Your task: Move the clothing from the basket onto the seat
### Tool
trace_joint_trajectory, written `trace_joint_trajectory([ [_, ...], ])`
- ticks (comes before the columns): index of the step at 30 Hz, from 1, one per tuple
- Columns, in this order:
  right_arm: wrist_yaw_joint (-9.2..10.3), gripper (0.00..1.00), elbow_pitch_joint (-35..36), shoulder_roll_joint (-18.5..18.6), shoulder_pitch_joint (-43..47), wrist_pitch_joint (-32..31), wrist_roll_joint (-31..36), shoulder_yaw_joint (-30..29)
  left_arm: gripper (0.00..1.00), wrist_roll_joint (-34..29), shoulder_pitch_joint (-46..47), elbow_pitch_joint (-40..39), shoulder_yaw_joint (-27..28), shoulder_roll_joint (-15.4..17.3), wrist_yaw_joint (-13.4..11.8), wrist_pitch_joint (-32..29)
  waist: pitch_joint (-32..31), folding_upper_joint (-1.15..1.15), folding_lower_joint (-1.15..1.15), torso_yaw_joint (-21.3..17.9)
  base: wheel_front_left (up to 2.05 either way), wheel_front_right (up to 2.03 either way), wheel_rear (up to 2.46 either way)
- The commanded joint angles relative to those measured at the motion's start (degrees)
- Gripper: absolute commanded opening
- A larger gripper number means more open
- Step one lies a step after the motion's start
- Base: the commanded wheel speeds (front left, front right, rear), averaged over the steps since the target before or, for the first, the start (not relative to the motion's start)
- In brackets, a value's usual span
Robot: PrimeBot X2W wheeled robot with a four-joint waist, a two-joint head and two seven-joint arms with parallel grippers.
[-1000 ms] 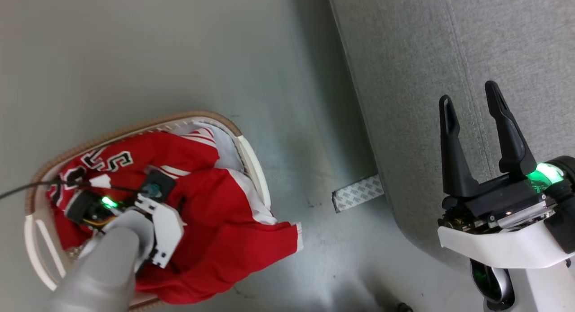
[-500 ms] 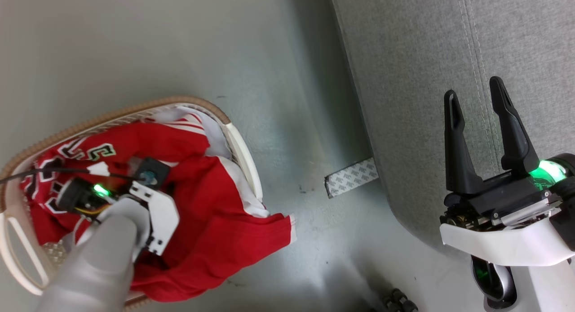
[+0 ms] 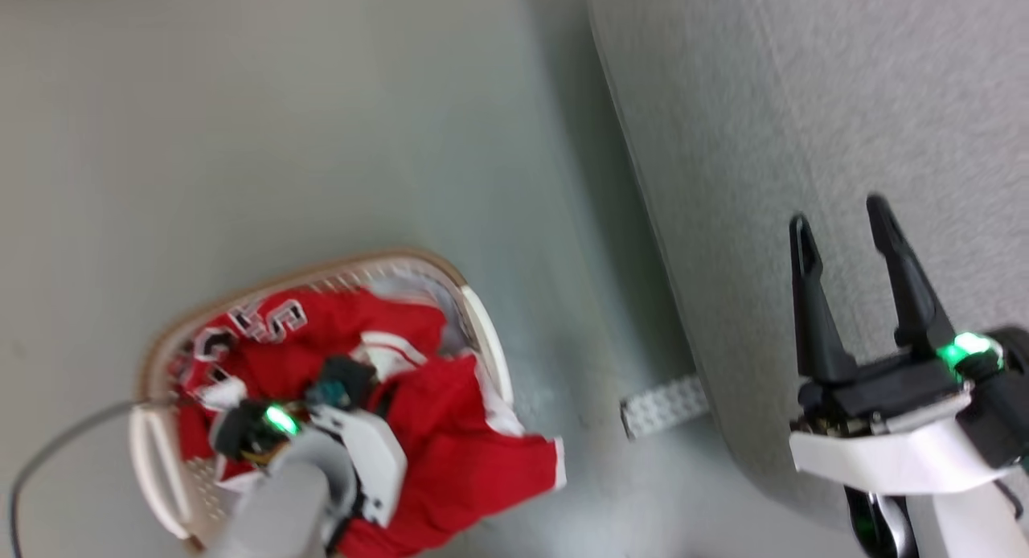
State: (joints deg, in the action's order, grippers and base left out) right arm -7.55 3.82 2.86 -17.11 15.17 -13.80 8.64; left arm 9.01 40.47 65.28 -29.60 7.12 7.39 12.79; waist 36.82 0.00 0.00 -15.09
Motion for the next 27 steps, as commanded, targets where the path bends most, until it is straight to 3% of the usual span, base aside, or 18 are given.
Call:
trace_joint_trajectory([
  [1,0.12,1.00,-0.31,0.06,1.43,-0.02,0.36,-0.40,0.00,1.16,-1.52,-0.54,-0.16,-0.38,0.10,0.64,-6.92,0.00,0.00,3.44,0.00,0.00,0.00],
  [10,0.12,1.00,-2.70,0.07,9.51,-0.02,1.95,-2.36,0.00,8.28,-9.17,-10.28,-3.21,-1.15,0.12,1.75,-20.93,0.00,0.00,7.72,0.00,0.00,0.00],
  [19,0.12,1.00,-4.14,0.06,15.42,-0.02,2.78,-3.00,0.00,12.15,-14.96,-25.45,-3.37,1.79,-0.12,-2.25,-30.50,0.00,0.00,10.23,0.00,0.00,0.00],
  [27,0.12,1.00,-5.37,0.85,18.87,-0.02,2.68,-1.96,0.00,14.85,-19.77,-41.61,-1.25,5.47,-2.84,-8.32,-36.61,0.00,0.00,10.90,0.00,0.00,0.00],
])
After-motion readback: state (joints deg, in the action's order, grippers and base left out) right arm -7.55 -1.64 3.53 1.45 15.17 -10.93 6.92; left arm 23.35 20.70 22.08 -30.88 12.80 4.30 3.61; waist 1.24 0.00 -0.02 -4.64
